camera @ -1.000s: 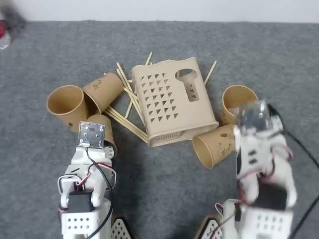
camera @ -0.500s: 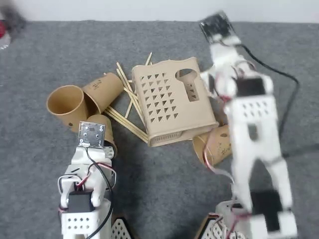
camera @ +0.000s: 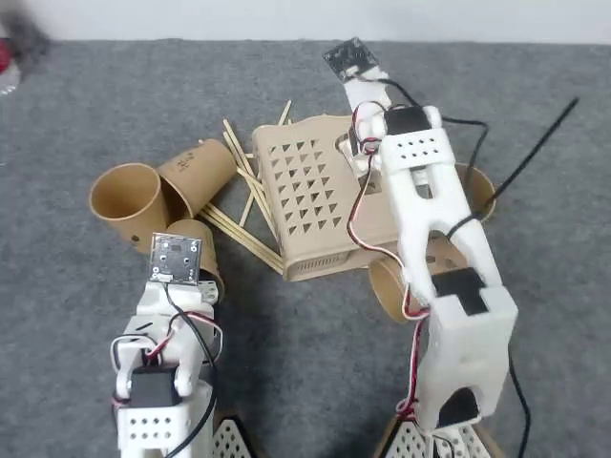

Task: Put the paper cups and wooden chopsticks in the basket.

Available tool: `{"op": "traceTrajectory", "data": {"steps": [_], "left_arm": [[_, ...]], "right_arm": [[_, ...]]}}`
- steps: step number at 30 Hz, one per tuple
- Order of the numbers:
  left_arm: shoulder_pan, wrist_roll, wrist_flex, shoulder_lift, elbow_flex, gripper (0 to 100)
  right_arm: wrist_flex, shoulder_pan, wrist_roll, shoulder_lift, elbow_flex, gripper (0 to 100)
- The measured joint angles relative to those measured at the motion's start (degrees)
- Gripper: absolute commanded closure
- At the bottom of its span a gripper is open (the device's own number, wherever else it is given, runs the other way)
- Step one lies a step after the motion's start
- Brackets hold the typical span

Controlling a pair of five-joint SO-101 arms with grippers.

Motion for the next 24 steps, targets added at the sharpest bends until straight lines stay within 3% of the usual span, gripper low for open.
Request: {"op": "traceTrajectory", "data": {"steps": [6,11,13,17,24], "left_arm": [[0.00,0.00,0.00,0.00,0.00,98],[0.00,0.00,0.00,0.00,0.00,98],[0.00,0.00,0.00,0.00,0.00,98],[0.00,0.00,0.00,0.00,0.00,98],[0.00,0.00,0.00,0.00,0.00,98]], "right_arm": [[-5.19,-0.18,2.20,3.52,0.00,78.3],[-10.64,-0.09,2.46,5.19,0.00,99.8],[-11.78,0.09,2.55,5.71,-0.09,96.3],[-10.99,-0.35,2.73,5.89,-0.88,99.1],[1.41,0.70,2.73,-4.04,-10.29,99.1]]}}
